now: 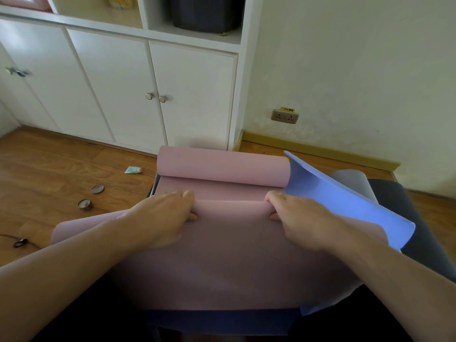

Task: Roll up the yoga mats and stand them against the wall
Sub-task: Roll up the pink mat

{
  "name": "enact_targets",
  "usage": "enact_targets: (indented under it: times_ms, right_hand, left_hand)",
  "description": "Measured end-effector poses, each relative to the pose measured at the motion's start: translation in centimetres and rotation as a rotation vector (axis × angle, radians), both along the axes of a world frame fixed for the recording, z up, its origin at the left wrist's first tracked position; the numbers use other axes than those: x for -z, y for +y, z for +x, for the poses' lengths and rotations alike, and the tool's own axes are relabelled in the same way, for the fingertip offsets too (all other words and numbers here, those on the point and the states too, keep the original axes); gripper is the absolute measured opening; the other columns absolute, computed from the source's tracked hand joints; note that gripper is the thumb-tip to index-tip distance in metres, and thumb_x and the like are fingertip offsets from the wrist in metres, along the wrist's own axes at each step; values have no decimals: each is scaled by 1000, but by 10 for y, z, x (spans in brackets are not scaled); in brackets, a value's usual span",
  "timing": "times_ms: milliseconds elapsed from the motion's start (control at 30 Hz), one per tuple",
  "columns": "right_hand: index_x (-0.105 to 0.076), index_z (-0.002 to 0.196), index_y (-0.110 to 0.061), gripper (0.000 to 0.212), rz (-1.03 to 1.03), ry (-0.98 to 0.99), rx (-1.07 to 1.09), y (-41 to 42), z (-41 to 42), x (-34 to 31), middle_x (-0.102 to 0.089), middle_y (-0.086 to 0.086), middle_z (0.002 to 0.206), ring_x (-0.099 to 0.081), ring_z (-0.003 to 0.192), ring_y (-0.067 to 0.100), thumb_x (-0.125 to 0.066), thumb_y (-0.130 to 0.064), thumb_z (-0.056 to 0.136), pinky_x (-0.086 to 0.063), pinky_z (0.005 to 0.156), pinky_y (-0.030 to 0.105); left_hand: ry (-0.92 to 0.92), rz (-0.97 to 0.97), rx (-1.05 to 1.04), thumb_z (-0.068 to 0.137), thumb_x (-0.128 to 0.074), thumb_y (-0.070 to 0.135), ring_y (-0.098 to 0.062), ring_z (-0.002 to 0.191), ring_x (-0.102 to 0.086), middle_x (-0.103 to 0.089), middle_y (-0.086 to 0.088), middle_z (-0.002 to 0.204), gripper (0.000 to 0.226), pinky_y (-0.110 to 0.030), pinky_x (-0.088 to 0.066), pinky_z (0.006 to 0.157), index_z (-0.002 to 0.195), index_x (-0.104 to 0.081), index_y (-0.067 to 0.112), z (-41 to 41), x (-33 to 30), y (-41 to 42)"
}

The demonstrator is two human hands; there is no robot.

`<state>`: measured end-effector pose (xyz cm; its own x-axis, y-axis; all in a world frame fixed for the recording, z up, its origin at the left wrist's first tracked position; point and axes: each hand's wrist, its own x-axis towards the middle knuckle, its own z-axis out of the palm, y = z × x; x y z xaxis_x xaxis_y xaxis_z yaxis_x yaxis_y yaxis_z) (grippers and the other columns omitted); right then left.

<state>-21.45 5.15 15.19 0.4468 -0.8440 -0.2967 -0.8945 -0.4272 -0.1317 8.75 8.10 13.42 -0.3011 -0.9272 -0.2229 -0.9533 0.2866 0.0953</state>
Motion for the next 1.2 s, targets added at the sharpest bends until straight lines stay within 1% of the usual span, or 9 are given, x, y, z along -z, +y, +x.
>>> enact_targets:
  times_ms: [100,233,467,633,800,900,1033,1133,1200]
  right_hand:
    - [-38,108,-33,18,76,-51,-48,-1,-5,0,-58,-9,106,-57,92,16,-53,-45,108,-49,82,38]
    - [-37,110,-36,45,97,-68,-70,0,-7,-1,-55,-17,91,-57,87,8,-62,-70,95,-50,78,35]
    - [-37,97,-31,39,59,-84,-29,-1,-4,4,-51,-14,81,-51,78,9,-64,-59,99,-39,66,34]
    - [-43,86,-34,40,-56,-179,41,0,-4,10,-57,-13,88,-55,84,12,-72,-60,92,-49,72,38]
    - [-64,111,-37,26,-123,-205,90,1,0,4,-66,-16,103,-60,98,14,-74,-54,93,-52,81,38]
    - [-56,117,-35,21,-101,-79,68,2,6,5,-67,-8,111,-60,99,20,-63,-48,102,-52,81,40]
    - [-41,110,-31,17,2,9,28,1,7,8,-59,-4,109,-55,91,19,-53,-43,109,-49,79,39]
    - [-36,108,-33,23,106,6,21,1,4,5,-50,-8,104,-50,88,16,-56,-45,107,-40,75,36]
    - [-36,112,-34,29,135,-13,-10,2,3,3,-50,-10,103,-52,88,12,-59,-50,105,-41,75,34]
  left_hand:
    - [13,107,0,106,-42,55,-12,86,-59,-55,9,95,31,-32,-41,74,98,-39,26,4,-3,3]
    - [9,162,39,98,-42,73,-4,78,-56,-56,13,91,43,-25,-40,68,102,-41,30,6,-9,5]
    - [24,100,54,99,-52,65,-8,81,-52,-53,15,89,38,-30,-39,71,103,-43,28,7,-4,1]
    - [60,-10,-21,95,-56,67,-14,98,-56,-47,11,101,37,-37,-51,82,101,-50,32,3,1,-1]
    - [87,-117,-83,91,-67,62,-17,103,-62,-63,10,106,38,-37,-53,85,112,-64,31,-2,-4,-3]
    - [52,-117,-88,96,-65,54,-20,98,-66,-67,6,104,31,-36,-53,78,105,-59,25,-7,0,-4]
    - [86,6,-2,104,-55,46,-18,102,-63,-58,5,106,25,-29,-38,73,102,-42,25,-10,6,1]
    - [90,85,39,103,-52,53,-18,107,-61,-59,4,116,31,-29,-38,78,110,-43,25,-8,4,5]
    - [67,131,65,98,-53,65,-13,100,-59,-58,7,114,43,-28,-38,77,112,-43,26,-7,1,6]
